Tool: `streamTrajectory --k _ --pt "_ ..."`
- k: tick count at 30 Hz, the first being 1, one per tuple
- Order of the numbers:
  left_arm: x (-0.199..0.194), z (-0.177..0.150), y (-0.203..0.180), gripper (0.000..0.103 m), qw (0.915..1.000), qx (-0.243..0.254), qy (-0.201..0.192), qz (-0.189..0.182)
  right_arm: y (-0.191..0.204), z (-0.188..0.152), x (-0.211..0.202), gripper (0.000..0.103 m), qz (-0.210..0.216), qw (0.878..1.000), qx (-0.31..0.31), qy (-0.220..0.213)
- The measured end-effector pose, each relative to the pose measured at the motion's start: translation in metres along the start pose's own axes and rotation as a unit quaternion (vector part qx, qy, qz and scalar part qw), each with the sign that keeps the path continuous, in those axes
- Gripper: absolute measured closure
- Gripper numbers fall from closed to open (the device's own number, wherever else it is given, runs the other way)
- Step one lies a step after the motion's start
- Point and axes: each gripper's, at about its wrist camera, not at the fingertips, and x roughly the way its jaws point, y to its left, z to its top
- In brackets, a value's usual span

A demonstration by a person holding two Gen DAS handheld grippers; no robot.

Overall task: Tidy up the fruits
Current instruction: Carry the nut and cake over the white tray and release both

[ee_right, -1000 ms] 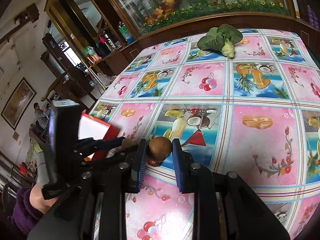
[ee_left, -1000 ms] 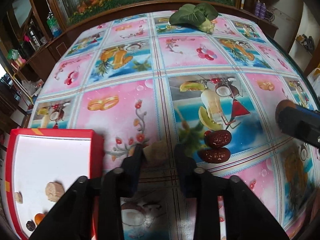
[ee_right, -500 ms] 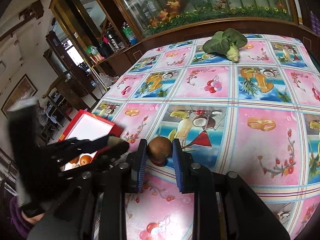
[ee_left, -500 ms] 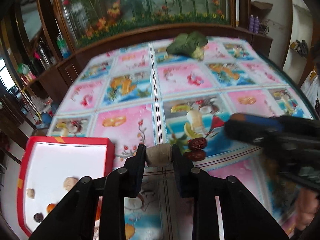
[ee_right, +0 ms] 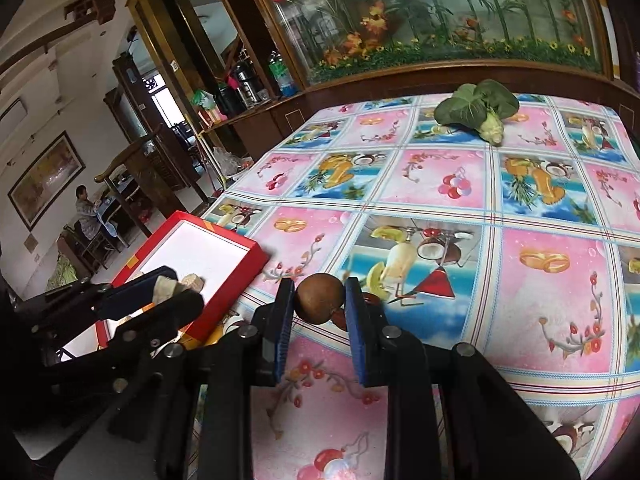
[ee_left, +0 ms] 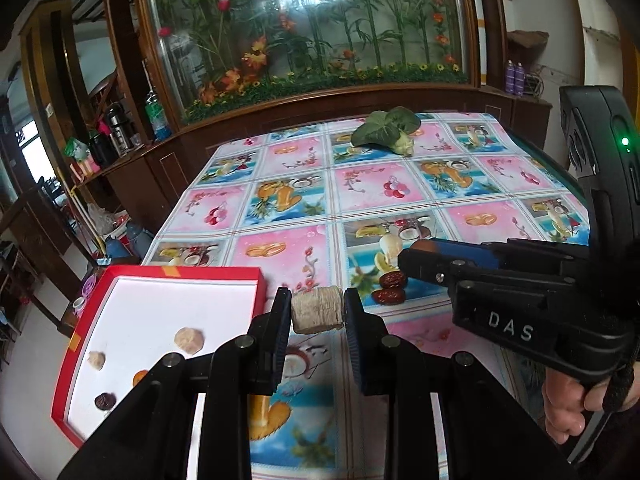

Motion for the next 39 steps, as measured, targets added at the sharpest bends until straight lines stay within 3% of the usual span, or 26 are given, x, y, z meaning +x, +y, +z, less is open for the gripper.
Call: streamTrajectory --k 18,21,25,30,34,39 --pt "-0.009 -0.019 0.041 0.077 0.999 -0.042 -0.008 0.015 0.032 -0.005 0.013 0.075 0.009 1.0 0.003 -0.017" --pt "-0.014 -0.023 0.061 0.077 0.9981 -0.057 -0.013 0.022 0.041 -0.004 0.018 0.075 0.018 1.0 0.009 -0.022" --pt "-0.022 -0.031 0.108 0.077 0.9949 -0.082 -0.016 0.058 0.054 -0.001 0.032 0.075 0.035 0.999 0.023 -0.019" --pt "-0.014 -0.042 0.173 0.078 0.9888 -0.113 0.011 0.096 0.084 0.004 0.058 0.075 0.05 0.999 0.015 -0.008" --pt "0.009 -0.047 0.206 0.078 0.9858 -0.143 0.048 0.074 0.117 0.008 0.086 0.075 0.054 0.998 -0.005 0.01" --pt "0.041 -0.045 0.209 0.078 0.9859 -0.134 0.087 0.049 0.137 0.012 0.128 0.075 0.037 0.998 0.0 0.05"
